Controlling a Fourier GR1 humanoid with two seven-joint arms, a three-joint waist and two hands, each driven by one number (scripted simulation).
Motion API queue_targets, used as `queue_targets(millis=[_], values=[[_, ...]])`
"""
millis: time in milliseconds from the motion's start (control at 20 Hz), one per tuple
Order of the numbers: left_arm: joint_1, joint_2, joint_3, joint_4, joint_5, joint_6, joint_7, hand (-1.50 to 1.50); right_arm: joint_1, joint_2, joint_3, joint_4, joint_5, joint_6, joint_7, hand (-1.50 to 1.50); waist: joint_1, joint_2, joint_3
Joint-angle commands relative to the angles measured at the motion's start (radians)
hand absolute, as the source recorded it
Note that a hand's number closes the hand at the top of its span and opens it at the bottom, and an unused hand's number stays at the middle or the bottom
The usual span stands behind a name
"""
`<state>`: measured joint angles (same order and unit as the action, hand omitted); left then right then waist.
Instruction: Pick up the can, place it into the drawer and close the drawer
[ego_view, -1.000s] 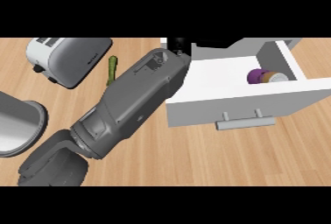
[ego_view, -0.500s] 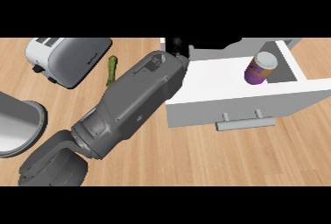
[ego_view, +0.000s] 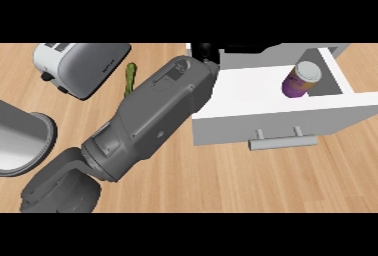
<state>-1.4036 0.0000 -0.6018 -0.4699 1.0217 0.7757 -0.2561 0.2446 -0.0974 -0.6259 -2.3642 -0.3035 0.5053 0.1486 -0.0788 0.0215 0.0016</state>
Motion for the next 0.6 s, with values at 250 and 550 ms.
queue_targets(millis=[250,550], values=[[-0.009,0.000,0.026,0.031,0.015,-0.028,-0.092,-1.50,-0.082,0.019,0.169,-0.092,0.397,0.003,-0.069,-1.50,0.045,-0.003,-0.001],[-0.022,0.000,0.020,-0.020,0.037,0.001,-0.026,-1.50,-0.259,-0.008,0.352,0.055,0.717,-0.073,-0.083,-1.50,0.087,-0.011,-0.002]])
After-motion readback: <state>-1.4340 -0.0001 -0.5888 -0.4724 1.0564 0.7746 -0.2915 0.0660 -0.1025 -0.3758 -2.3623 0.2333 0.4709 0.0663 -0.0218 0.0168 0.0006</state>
